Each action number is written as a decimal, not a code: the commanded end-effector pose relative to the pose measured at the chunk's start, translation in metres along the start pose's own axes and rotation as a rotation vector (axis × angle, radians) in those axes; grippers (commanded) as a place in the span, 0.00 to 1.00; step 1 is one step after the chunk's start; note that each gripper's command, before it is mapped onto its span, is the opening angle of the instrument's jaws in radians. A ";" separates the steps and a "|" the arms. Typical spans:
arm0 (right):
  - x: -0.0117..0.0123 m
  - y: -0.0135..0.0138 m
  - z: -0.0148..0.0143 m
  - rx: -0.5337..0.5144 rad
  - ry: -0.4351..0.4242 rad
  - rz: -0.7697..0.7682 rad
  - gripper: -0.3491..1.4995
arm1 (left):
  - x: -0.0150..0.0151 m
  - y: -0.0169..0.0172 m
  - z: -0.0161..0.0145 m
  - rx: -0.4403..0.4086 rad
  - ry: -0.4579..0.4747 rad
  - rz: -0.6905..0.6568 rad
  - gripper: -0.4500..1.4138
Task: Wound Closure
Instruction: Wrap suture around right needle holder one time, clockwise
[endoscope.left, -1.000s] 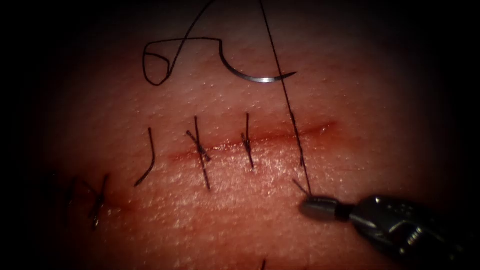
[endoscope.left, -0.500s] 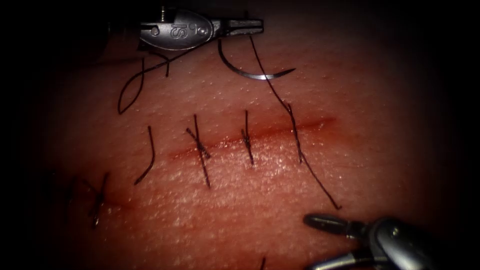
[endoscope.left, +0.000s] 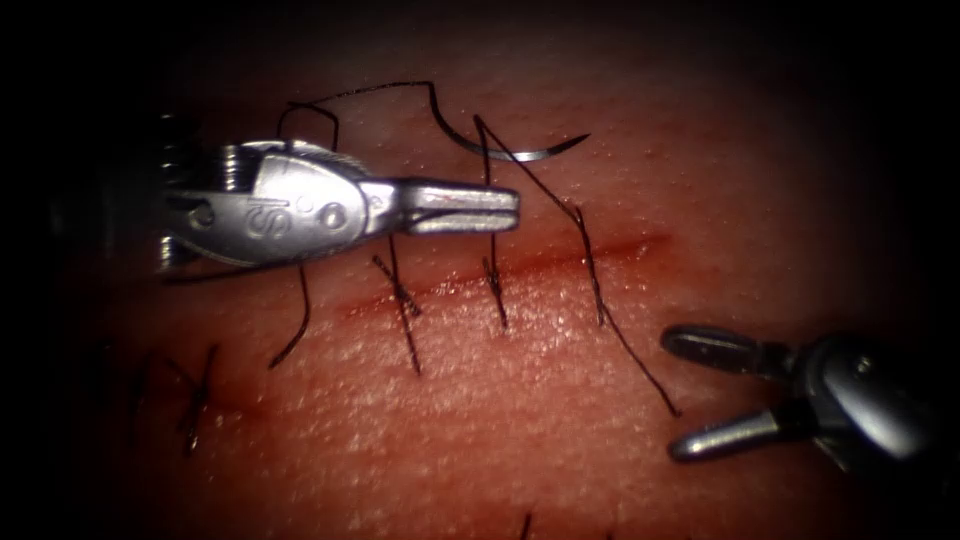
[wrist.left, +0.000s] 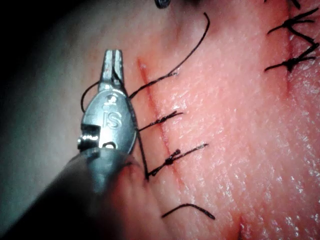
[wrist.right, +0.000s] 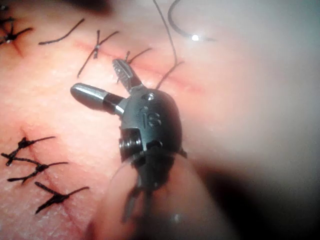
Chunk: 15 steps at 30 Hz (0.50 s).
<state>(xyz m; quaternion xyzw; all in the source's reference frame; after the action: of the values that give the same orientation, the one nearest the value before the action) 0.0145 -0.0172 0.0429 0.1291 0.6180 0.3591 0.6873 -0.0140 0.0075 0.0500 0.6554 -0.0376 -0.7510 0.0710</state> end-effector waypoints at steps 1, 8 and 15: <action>0.0005 0.0018 0.0022 0.004 -0.044 -0.024 0.25 | 0.0002 -0.0002 0.0006 0.000 0.002 0.005 0.00; -0.0002 0.0059 0.0074 0.043 -0.260 -0.218 0.00 | 0.0010 0.0010 0.0020 -0.001 0.020 0.022 0.00; -0.0021 0.0083 0.0121 0.237 -0.236 -0.365 0.00 | 0.0007 0.0030 0.0058 -0.015 0.056 0.042 0.00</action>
<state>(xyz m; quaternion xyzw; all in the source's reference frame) 0.0228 -0.0096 0.0515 0.1359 0.6106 0.1257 0.7700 -0.0198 0.0033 0.0504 0.6760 -0.0393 -0.7299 0.0927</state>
